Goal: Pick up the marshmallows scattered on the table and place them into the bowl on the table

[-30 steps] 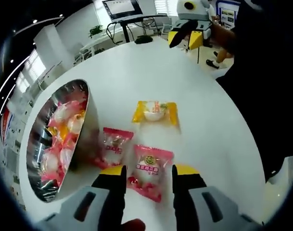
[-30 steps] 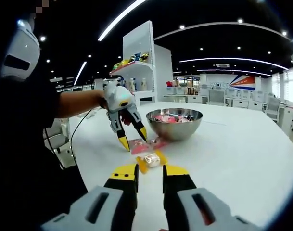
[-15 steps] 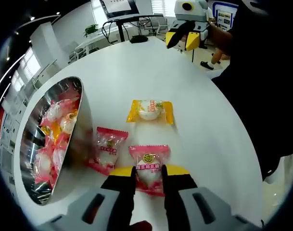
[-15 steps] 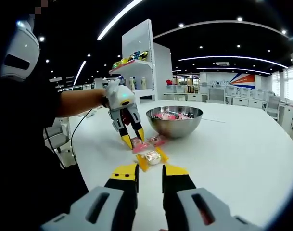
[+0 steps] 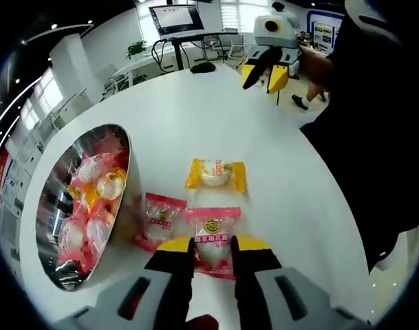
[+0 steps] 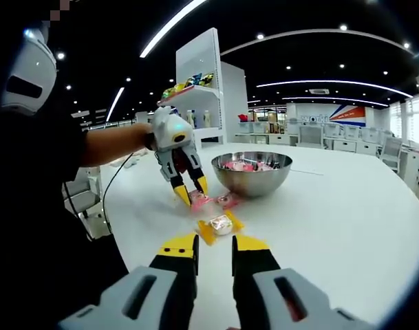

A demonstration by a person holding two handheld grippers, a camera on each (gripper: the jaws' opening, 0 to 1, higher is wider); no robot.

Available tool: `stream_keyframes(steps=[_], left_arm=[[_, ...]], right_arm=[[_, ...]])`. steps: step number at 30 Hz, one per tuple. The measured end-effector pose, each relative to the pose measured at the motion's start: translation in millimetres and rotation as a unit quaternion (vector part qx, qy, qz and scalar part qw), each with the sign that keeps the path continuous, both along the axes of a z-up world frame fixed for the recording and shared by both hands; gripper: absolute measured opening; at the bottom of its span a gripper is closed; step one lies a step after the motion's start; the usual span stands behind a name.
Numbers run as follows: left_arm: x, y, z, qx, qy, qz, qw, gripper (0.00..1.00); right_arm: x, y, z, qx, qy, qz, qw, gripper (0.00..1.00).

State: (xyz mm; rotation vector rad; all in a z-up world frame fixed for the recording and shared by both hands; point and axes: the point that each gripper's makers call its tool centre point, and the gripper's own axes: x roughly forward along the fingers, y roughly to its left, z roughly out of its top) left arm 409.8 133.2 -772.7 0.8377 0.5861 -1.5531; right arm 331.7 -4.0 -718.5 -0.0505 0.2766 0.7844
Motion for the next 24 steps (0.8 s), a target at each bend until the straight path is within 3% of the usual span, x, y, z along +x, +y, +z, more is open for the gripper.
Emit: stream_keyframes(steps=[7, 11, 16, 18, 24], left_arm=[[-7.8, -22.5, 36.8, -0.074, 0.021, 0.015, 0.9969, 0.23], [-3.6, -25.6, 50.2, -0.1, 0.027, 0.03, 0.9942, 0.23], [9.5, -25.5, 61.8, -0.122, 0.017, 0.063, 0.9904, 0.23], [20.0, -26.6, 68.4, -0.138, 0.001, 0.084, 0.9869, 0.23], [35.5, -27.0, 81.3, -0.167, 0.001, 0.125, 0.9781, 0.23]], right_arm=[[-0.5, -0.4, -2.1, -0.001, 0.004, -0.001, 1.0, 0.19], [-0.9, 1.7, -2.6, -0.005, 0.005, 0.003, 1.0, 0.19], [-0.7, 2.8, -2.0, -0.007, 0.005, 0.006, 0.9999, 0.19], [-1.3, 3.4, -3.2, -0.009, 0.007, 0.007, 0.9999, 0.19], [-2.4, 3.9, -5.9, -0.011, 0.011, 0.01, 0.9998, 0.19]])
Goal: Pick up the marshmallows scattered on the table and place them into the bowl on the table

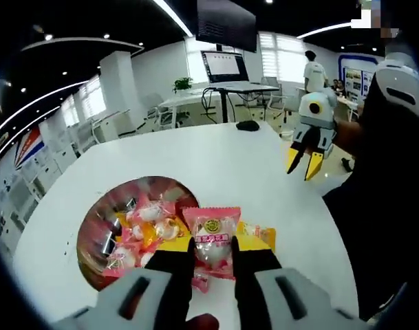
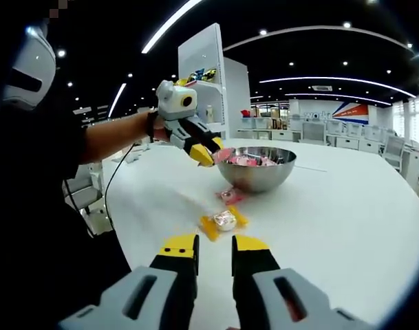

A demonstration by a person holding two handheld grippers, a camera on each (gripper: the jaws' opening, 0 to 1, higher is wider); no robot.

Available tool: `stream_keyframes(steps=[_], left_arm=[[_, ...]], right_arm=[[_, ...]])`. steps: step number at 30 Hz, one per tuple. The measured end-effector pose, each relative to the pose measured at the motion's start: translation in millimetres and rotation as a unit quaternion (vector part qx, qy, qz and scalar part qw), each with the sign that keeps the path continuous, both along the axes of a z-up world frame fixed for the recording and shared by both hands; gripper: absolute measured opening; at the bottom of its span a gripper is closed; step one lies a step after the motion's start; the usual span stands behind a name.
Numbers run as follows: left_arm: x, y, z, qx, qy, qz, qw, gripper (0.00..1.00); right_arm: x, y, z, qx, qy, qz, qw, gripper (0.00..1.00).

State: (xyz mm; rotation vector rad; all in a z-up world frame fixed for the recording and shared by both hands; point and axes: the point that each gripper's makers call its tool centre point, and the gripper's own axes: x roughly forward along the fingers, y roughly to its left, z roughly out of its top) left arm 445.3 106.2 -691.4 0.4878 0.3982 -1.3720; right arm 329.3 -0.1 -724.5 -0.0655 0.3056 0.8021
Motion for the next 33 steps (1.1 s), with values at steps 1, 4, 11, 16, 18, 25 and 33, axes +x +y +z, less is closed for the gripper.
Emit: stream_keyframes(steps=[1, 4, 11, 16, 18, 25, 33], left_arm=[[1.1, 0.1, 1.1, -0.002, 0.001, 0.004, 1.0, 0.23], [4.8, 0.9, 3.9, -0.009, 0.003, 0.016, 0.9998, 0.23], [40.0, 7.0, 18.0, -0.052, 0.014, 0.11, 0.9925, 0.23], [72.9, 17.1, 14.5, -0.051, 0.019, 0.187, 0.9809, 0.23], [78.4, 17.4, 13.7, -0.052, 0.017, 0.196, 0.979, 0.23], [77.2, 11.4, 14.0, -0.052, 0.005, 0.206, 0.9771, 0.23], [91.1, 16.9, 11.7, -0.056, 0.004, 0.248, 0.9672, 0.38]], right_arm=[[0.3, -0.2, -0.3, 0.0, 0.001, 0.0, 1.0, 0.19], [0.9, 0.0, -1.0, -0.001, 0.001, 0.0, 1.0, 0.19], [1.4, 2.5, -4.0, -0.001, 0.005, 0.005, 1.0, 0.19], [1.2, 3.7, -7.7, 0.0, 0.009, 0.005, 0.9999, 0.19], [0.2, 3.8, -8.5, 0.001, 0.01, 0.005, 0.9999, 0.19], [1.3, 0.9, -10.4, 0.003, 0.013, 0.001, 0.9999, 0.19], [1.3, 2.6, -13.5, 0.006, 0.016, 0.003, 0.9998, 0.19]])
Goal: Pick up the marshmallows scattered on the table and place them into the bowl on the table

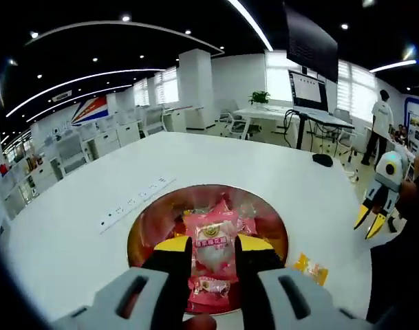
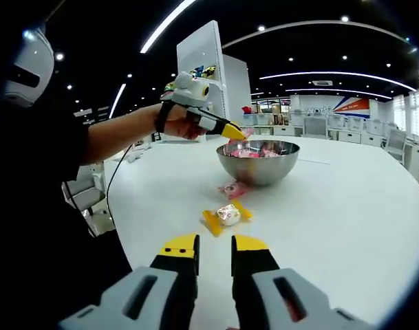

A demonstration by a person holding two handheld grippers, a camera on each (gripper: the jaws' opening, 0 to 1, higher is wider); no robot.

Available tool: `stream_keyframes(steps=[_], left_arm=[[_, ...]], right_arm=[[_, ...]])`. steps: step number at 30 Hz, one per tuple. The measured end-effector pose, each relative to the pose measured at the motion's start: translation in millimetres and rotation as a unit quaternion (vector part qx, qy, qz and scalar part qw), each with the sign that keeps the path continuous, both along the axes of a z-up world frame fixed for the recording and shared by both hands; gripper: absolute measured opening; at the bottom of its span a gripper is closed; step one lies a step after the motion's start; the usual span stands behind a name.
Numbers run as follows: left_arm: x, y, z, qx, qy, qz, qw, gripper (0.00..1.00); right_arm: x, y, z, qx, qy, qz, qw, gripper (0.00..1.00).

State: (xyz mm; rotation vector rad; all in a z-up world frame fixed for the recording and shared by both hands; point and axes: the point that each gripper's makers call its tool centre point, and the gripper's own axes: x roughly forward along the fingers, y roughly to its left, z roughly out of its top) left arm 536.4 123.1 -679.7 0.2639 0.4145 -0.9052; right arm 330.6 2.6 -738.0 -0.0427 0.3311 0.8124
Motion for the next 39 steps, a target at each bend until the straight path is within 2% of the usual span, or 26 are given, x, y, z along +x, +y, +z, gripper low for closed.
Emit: stream_keyframes(steps=[1, 3, 16, 25, 31, 35, 39], left_arm=[[1.2, 1.4, -1.7, 0.004, 0.0, 0.003, 1.0, 0.49], [4.7, 6.1, -5.5, 0.008, 0.003, 0.009, 0.9999, 0.56], [0.0, 7.0, -3.8, 0.001, 0.006, -0.002, 1.0, 0.54], [-7.1, 21.4, 3.4, -0.009, 0.002, 0.003, 1.0, 0.54], [-21.3, 30.5, 22.6, -0.027, -0.017, 0.002, 0.9995, 0.54], [-43.1, 32.8, 35.2, -0.037, -0.039, -0.009, 0.9985, 0.55], [-61.2, 35.1, 34.3, -0.038, -0.044, -0.015, 0.9982, 0.55]], right_arm=[[0.3, -0.4, -0.5, 0.0, 0.001, -0.001, 1.0, 0.19], [0.9, -1.2, -1.2, 0.001, 0.002, -0.002, 1.0, 0.19], [2.3, 3.8, -1.8, 0.0, 0.002, 0.001, 1.0, 0.19], [2.6, 10.0, 1.0, -0.006, 0.0, 0.001, 1.0, 0.19], [3.9, 16.5, 1.6, -0.021, -0.001, 0.004, 0.9998, 0.19], [5.5, 13.4, 1.5, -0.03, -0.001, -0.004, 0.9996, 0.2], [8.5, 5.8, 1.9, -0.03, -0.003, -0.017, 0.9994, 0.2]])
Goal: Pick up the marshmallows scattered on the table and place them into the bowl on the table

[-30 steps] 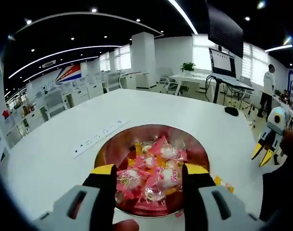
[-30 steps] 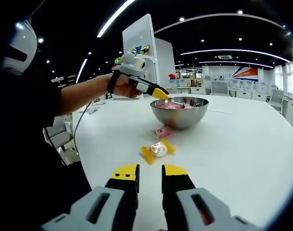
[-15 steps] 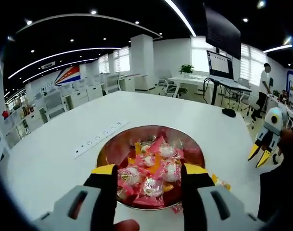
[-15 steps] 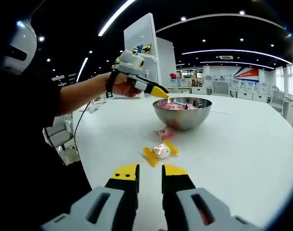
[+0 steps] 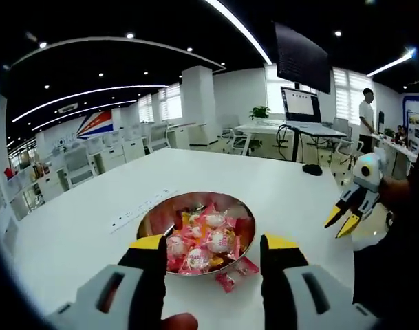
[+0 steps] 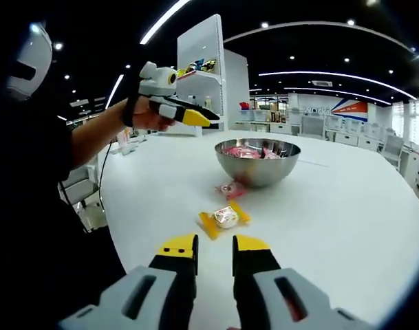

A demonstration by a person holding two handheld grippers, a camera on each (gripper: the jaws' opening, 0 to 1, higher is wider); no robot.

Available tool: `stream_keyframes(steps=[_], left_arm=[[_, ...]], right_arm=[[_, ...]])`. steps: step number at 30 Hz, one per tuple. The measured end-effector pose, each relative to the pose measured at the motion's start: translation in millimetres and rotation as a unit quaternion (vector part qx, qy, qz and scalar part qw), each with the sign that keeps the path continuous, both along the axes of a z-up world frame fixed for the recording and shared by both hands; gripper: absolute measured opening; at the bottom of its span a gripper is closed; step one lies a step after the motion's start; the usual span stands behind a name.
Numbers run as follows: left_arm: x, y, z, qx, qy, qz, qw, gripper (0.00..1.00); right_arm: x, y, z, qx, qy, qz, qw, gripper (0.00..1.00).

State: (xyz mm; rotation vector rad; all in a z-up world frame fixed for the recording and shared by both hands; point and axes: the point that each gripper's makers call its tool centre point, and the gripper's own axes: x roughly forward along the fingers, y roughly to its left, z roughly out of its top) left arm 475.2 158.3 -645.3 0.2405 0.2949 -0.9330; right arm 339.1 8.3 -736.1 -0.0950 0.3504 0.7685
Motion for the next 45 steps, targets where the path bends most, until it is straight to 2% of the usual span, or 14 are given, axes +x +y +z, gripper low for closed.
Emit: stream_keyframes(steps=[4, 11, 16, 20, 26, 30, 35, 39, 45], left_arm=[[-12.5, 0.1, -5.6, 0.003, -0.004, -0.002, 1.0, 0.55], [-31.5, 2.8, -32.4, 0.0, 0.028, 0.001, 0.9996, 0.56], [-38.1, 16.6, -34.1, -0.015, 0.028, 0.025, 0.9992, 0.56], [-49.7, 22.3, -35.1, -0.055, 0.055, 0.033, 0.9965, 0.56], [-64.7, 26.2, -42.1, -0.048, 0.056, 0.028, 0.9969, 0.58], [-72.6, 29.1, -49.5, -0.055, 0.064, 0.03, 0.9959, 0.59], [-74.3, 35.3, -55.2, -0.055, 0.065, 0.039, 0.9956, 0.59], [-73.0, 42.5, -52.0, -0.055, 0.059, 0.042, 0.9959, 0.59], [-70.3, 50.9, -52.8, -0.058, 0.058, 0.051, 0.9954, 0.59]], right_arm=[[3.5, -6.6, -2.0, -0.004, 0.002, -0.009, 1.0, 0.2], [12.8, -12.7, 3.0, -0.004, -0.002, -0.027, 0.9996, 0.21], [16.1, -13.1, 1.4, -0.003, 0.001, -0.034, 0.9994, 0.23], [18.9, -12.8, 4.5, 0.004, 0.001, -0.04, 0.9992, 0.24], [21.1, -12.1, 6.1, 0.006, -0.001, -0.046, 0.9989, 0.26], [20.1, -11.6, 7.6, 0.004, -0.003, -0.052, 0.9986, 0.27], [21.9, -17.5, 7.8, -0.016, -0.012, -0.067, 0.9976, 0.29], [21.9, -16.1, 7.9, -0.023, -0.011, -0.069, 0.9973, 0.3], [22.1, -11.5, 0.1, -0.037, 0.002, -0.07, 0.9969, 0.31]])
